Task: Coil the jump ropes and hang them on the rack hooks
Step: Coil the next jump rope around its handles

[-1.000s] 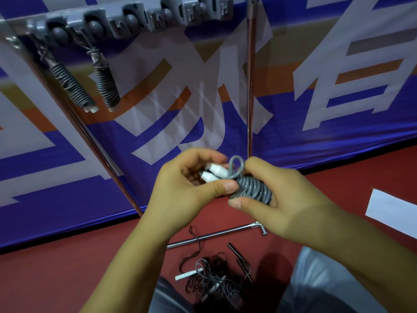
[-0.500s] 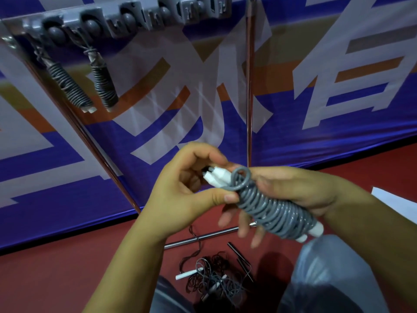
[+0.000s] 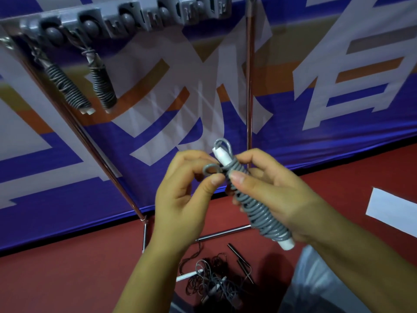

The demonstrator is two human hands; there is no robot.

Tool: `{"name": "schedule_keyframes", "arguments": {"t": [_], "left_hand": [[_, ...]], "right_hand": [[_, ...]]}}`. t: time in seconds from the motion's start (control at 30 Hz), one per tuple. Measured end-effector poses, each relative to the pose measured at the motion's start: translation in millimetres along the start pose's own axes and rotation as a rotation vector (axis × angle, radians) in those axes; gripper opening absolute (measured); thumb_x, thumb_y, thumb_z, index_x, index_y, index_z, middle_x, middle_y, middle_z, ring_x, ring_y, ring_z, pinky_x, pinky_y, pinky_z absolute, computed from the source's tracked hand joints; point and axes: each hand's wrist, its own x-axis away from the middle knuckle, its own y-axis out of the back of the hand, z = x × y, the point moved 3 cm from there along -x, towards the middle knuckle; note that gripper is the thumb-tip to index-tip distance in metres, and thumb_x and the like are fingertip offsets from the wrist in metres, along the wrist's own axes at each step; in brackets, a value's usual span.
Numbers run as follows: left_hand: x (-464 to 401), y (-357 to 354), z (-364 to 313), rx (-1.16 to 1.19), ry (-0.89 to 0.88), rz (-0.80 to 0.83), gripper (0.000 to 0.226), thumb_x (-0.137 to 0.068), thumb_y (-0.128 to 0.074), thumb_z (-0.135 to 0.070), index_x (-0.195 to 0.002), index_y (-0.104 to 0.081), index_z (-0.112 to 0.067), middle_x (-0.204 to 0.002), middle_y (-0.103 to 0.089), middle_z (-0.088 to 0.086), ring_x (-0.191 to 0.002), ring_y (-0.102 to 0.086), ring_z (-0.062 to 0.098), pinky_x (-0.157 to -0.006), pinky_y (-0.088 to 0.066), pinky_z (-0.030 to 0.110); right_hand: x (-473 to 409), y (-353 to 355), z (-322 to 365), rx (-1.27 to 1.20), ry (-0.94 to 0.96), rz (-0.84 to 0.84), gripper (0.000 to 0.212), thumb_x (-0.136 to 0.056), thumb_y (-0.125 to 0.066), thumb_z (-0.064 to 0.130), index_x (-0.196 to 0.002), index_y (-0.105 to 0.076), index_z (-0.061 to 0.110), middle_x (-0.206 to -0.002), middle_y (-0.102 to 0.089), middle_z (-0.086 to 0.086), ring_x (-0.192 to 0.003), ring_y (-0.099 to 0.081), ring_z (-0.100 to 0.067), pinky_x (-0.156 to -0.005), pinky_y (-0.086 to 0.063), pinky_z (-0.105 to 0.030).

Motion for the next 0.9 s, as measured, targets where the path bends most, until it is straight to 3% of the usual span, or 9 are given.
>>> {"name": "schedule_keyframes", "arguments": {"t": [0.13,0.2,0.3,0.47,0.6,0.7,0.77,0.83,0.9], "left_hand": [[-2,1,0,0.111,0.067,0.009,0.011,-0.089,-0.053,-0.015,-0.086,-0.064,-0.013,-0.093,-0.062,-0.01,-0.086,-0.059,0.006,-0.079,-0.045,0.018],[-2,1,-1,0.179,0.104,-0.006,0.011,-0.089,-0.053,-0.015,-0.089,-0.064,-0.012,-0.092,-0.063,-0.011,-0.084,-0.058,0.005,-0.077,-0.045,0.018],[-2,1,-8,0.019,0.037,-0.023,0.011,-0.088,-0.055,-0.015,-0.087,-0.066,-0.017,-0.09,-0.062,-0.014,-0.087,-0.059,0.006,-0.079,-0.044,0.017],[3,8,-17,-0.152,-0.054,-0.03,0.009,-0.086,-0.057,-0.014,-0.085,-0.064,-0.019,-0.089,-0.062,-0.017,-0.088,-0.06,0.006,-0.079,-0.042,0.015],[1,10,-17,-0.108,-0.04,-0.019,0.007,-0.087,-0.058,-0.015,-0.087,-0.065,-0.017,-0.091,-0.063,-0.014,-0.09,-0.061,0.01,-0.081,-0.045,0.021],[-6,12,-19,-0.123,-0.078,-0.009,0.01,-0.086,-0.06,-0.017,-0.093,-0.066,-0.021,-0.106,-0.057,-0.01,-0.108,-0.056,0.01,-0.09,-0.043,0.023],[-9,14,-17,-0.136,-0.094,0.039,0.013,-0.086,-0.061,-0.018,-0.096,-0.066,-0.023,-0.118,-0.05,-0.006,-0.12,-0.049,0.01,-0.097,-0.041,0.024],[-11,15,-11,0.019,-0.043,0.073,0.011,-0.086,-0.064,-0.023,-0.095,-0.07,-0.025,-0.12,-0.052,-0.004,-0.122,-0.051,0.015,-0.096,-0.044,0.028],[-11,14,-5,0.317,0.098,0.036,0.01,-0.083,-0.068,-0.033,-0.09,-0.073,-0.028,-0.121,-0.058,-0.003,-0.12,-0.056,0.022,-0.093,-0.048,0.034]], "right_hand": [[4,-2,5,0.075,0.124,-0.079,0.023,-0.073,-0.067,0.033,-0.094,-0.059,0.032,-0.075,-0.066,0.002,-0.068,-0.058,-0.01,-0.064,-0.05,-0.027],[5,-2,10,0.123,0.153,-0.086,0.029,-0.076,-0.073,0.038,-0.099,-0.058,0.029,-0.081,-0.067,-0.003,-0.069,-0.058,-0.021,-0.066,-0.053,-0.036],[2,-2,8,0.165,0.14,-0.127,0.034,-0.072,-0.075,0.045,-0.1,-0.06,0.032,-0.091,-0.069,-0.004,-0.083,-0.064,-0.034,-0.076,-0.053,-0.048],[-6,-2,-2,0.172,0.143,-0.129,0.02,-0.077,-0.076,0.031,-0.093,-0.064,0.036,-0.096,-0.071,0.001,-0.084,-0.067,-0.014,-0.081,-0.056,-0.036],[-2,-7,1,0.225,0.215,-0.134,0.034,-0.072,-0.072,0.048,-0.103,-0.06,0.048,-0.095,-0.068,-0.004,-0.086,-0.064,-0.032,-0.077,-0.054,-0.051],[0,-6,7,0.313,0.266,-0.08,0.041,-0.08,-0.065,0.039,-0.114,-0.051,0.057,-0.091,-0.066,0.008,-0.078,-0.063,-0.017,-0.07,-0.054,-0.037],[-2,-4,8,0.304,0.267,-0.08,0.041,-0.079,-0.063,0.037,-0.115,-0.052,0.056,-0.095,-0.066,0.016,-0.081,-0.062,-0.002,-0.074,-0.05,-0.025],[-1,-4,7,0.226,0.265,-0.08,0.039,-0.079,-0.062,0.033,-0.113,-0.056,0.051,-0.101,-0.068,0.012,-0.088,-0.064,-0.004,-0.08,-0.051,-0.024],[0,-6,6,0.048,0.229,-0.072,0.035,-0.077,-0.063,0.028,-0.108,-0.061,0.044,-0.096,-0.072,0.004,-0.081,-0.068,-0.013,-0.076,-0.054,-0.024]]}}
